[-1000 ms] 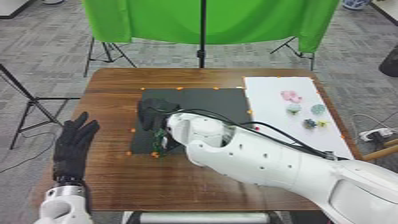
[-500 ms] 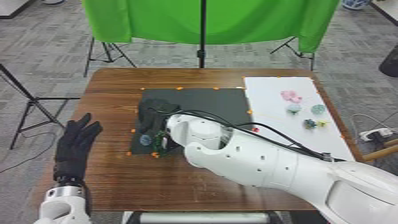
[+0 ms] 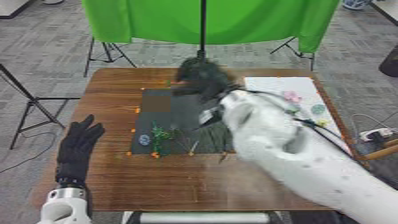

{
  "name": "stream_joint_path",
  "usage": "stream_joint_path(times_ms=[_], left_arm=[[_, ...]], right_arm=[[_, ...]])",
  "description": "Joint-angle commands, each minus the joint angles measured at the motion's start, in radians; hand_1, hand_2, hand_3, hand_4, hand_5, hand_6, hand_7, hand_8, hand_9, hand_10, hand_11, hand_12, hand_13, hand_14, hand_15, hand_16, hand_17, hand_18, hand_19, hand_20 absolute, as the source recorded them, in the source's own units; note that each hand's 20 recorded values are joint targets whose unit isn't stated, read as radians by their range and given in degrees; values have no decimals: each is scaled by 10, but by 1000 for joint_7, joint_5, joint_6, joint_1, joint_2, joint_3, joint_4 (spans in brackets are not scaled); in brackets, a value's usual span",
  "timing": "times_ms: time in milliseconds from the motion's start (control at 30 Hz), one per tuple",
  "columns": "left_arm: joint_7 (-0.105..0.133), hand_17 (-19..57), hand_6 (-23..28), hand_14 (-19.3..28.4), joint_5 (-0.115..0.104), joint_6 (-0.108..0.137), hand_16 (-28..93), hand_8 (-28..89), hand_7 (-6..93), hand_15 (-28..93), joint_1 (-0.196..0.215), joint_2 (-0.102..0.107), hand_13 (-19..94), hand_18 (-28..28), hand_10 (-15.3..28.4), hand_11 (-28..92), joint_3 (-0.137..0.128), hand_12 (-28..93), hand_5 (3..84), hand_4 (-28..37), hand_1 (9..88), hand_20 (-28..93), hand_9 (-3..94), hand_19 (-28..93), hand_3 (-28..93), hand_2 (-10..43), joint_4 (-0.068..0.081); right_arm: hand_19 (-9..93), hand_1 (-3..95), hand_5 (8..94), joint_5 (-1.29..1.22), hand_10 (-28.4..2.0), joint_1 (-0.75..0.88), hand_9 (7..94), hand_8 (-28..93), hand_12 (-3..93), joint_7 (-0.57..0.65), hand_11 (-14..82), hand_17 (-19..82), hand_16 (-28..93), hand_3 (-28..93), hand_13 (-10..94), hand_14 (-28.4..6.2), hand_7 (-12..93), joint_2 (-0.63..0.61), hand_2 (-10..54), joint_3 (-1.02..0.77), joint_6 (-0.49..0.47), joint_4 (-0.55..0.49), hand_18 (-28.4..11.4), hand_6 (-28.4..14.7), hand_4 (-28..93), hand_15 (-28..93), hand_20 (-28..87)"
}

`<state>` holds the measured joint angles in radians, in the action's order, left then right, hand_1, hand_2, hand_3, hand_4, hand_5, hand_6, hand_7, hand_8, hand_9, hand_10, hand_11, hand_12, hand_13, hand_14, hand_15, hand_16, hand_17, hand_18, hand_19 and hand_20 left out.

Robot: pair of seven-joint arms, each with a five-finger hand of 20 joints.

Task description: Arrange flowers

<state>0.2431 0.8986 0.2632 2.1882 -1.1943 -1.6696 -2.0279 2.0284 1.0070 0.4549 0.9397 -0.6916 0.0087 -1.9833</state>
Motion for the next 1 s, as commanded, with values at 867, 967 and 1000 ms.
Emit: stream_joint_path(times_ms=[867, 967, 1000], left_arm=[[82, 57, 36, 157, 124, 30, 8, -65, 106, 189, -14, -11, 317, 113, 123, 157, 55, 128, 417, -231, 275, 174, 415, 53, 664, -31, 32], [83, 58, 36, 155, 139, 53, 7, -65, 106, 184, -13, -10, 314, 112, 123, 157, 59, 128, 417, -230, 275, 175, 414, 53, 664, -31, 26], [83, 58, 37, 144, 148, 58, 6, -65, 106, 171, -13, -10, 292, 112, 120, 153, 58, 128, 418, -228, 279, 177, 402, 55, 663, -35, 27]], right_arm=[[932, 439, 649, 84, -145, 631, 748, -66, 271, 214, 245, 604, 356, 617, 818, -63, 143, -284, -95, -541, -8, 165, -143, 0, -129, 662, 613], [932, 549, 697, 95, -117, 629, 816, 65, 388, 206, 170, 622, 360, 534, 841, -47, 148, -288, -95, -534, 27, 175, -135, -7, -125, 651, 615], [932, 607, 728, 105, -106, 627, 850, 109, 435, 200, 126, 630, 361, 480, 852, -42, 149, -291, -95, -532, 39, 178, -130, -13, -108, 646, 614]])
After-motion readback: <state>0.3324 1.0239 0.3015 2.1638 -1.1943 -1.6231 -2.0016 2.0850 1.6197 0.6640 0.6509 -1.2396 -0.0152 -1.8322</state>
